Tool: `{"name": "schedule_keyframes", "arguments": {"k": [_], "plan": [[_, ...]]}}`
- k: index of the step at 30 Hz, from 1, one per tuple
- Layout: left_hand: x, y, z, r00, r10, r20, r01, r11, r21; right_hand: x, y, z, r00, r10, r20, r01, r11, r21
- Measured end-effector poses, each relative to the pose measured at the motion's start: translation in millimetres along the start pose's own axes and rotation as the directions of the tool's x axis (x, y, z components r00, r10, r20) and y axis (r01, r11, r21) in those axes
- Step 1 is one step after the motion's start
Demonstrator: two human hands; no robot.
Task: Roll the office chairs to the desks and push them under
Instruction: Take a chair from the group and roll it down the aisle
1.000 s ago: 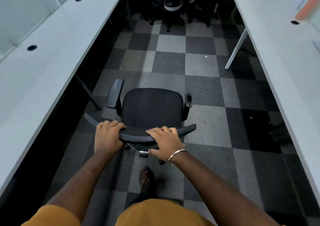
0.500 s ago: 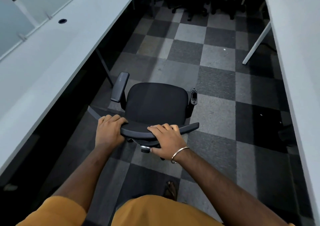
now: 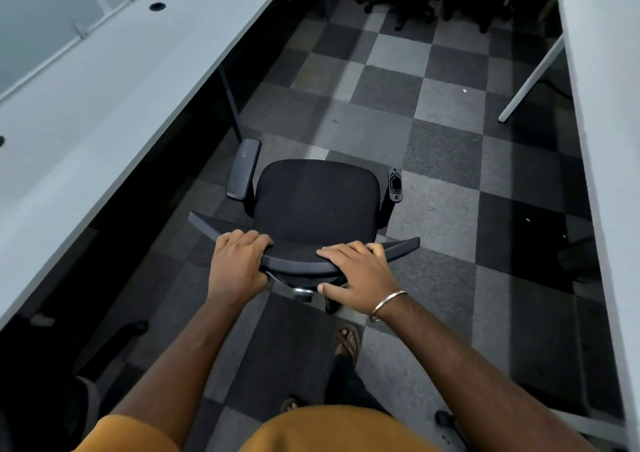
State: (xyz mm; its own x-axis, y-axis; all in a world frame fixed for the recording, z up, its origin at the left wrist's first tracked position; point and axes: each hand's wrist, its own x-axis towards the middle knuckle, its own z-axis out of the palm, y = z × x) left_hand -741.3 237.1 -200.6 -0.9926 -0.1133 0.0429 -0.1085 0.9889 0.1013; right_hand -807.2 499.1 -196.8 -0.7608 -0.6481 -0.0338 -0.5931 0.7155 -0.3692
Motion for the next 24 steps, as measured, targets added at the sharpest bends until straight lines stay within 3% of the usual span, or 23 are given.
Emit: {"name": "schedule_keyframes", "arguments": {"k": [5, 13, 18, 24], "plan": [[-72, 1, -3, 0.999, -0.032, -0.037, 0.031, 0.999, -0.027, -44, -33, 9, 1.0, 0.01, -0.012, -0.009, 0.998, 0.061], [-155, 16, -5, 0.988, -0.148, -0.029, 0.147, 0.988, -0.051, -84, -45, 16, 0.994, -0.107, 0.003, 0.106, 0.988, 0.111], [-169, 37, -2, 0.975, -0.22, -0.017, 0.219, 0.974, -0.053, -64, -30, 10, 0.982, -0.186, 0.029, 0.181, 0.976, 0.119], [-144, 78, 1, 0.915, -0.403, -0.033, 0.4, 0.914, -0.067, 1, -3, -9, 0.967, -0.252, 0.025, 0.248, 0.963, 0.101]]}}
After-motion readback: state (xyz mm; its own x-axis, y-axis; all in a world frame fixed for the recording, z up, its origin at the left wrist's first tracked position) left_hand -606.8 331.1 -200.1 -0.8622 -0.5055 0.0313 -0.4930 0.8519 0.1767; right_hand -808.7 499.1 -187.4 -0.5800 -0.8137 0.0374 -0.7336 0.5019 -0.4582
